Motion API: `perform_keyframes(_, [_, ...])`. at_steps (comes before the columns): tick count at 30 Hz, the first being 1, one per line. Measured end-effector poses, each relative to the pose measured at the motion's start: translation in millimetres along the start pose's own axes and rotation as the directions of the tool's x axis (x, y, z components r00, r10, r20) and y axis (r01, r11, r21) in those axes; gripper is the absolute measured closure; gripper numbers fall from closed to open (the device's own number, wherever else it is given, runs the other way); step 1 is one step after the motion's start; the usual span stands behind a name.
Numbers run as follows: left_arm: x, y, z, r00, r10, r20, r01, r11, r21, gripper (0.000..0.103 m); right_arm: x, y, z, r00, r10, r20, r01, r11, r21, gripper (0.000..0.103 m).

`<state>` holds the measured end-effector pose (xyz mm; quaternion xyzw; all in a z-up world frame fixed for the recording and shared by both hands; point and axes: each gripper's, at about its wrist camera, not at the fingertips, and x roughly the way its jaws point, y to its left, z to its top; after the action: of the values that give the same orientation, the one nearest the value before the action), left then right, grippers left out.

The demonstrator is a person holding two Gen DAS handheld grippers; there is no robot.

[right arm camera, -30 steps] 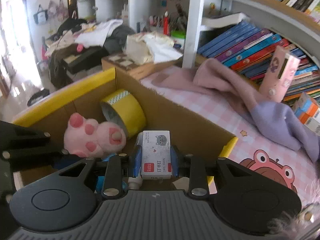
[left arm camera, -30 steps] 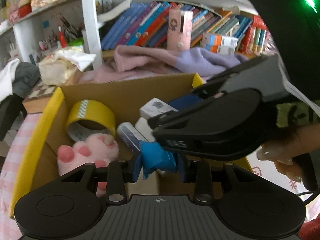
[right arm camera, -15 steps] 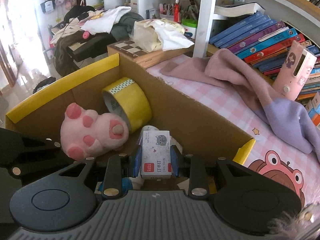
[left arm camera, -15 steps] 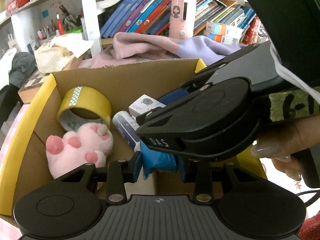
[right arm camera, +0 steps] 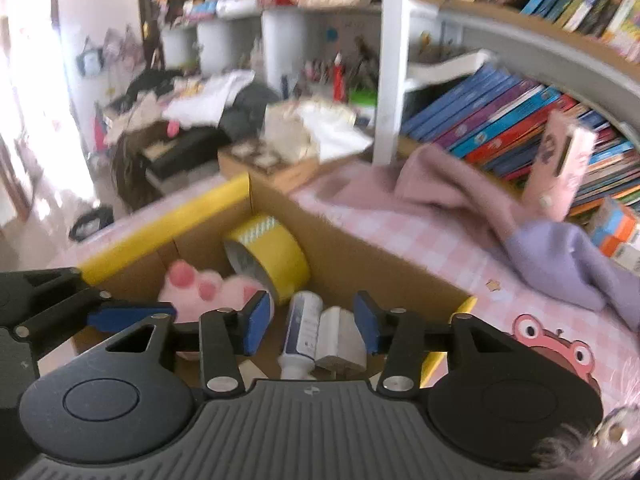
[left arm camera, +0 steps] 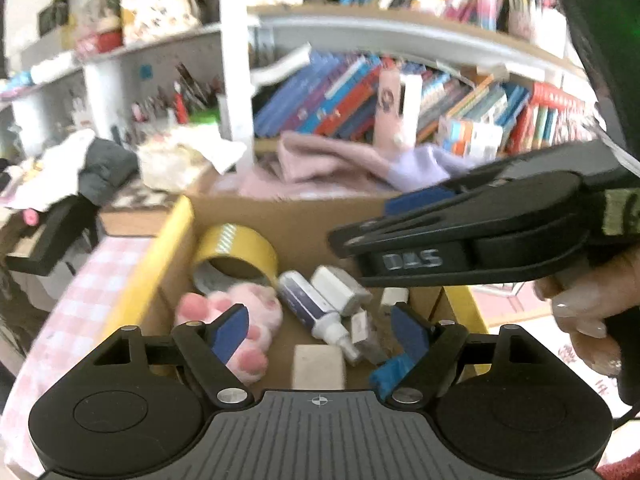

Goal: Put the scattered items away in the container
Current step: 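Lower both items into the box and open both tools to release them, then withdraw both tools from the yellow box back over the table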

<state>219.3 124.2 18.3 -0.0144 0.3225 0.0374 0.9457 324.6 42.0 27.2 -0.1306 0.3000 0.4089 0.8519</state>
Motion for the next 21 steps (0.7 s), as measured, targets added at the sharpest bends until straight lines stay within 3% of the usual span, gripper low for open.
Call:
perform_keyframes(10, [-77, 17, -19, 0.988, 0.063, 0.139, -0.053, 0.996, -0.077, 0.018, -85, 21, -18, 0.982, -0.11, 0.153, 0.1, 0.992, 0.072, 0.054])
perform_keyframes(21, [-147, 5, -69, 0.973, 0.105, 0.205, -0.1, 0.994, -0.032, 0.014, -167, 65, -86, 0.939, -0.253, 0.234, 0.236, 0.967, 0.1, 0.05])
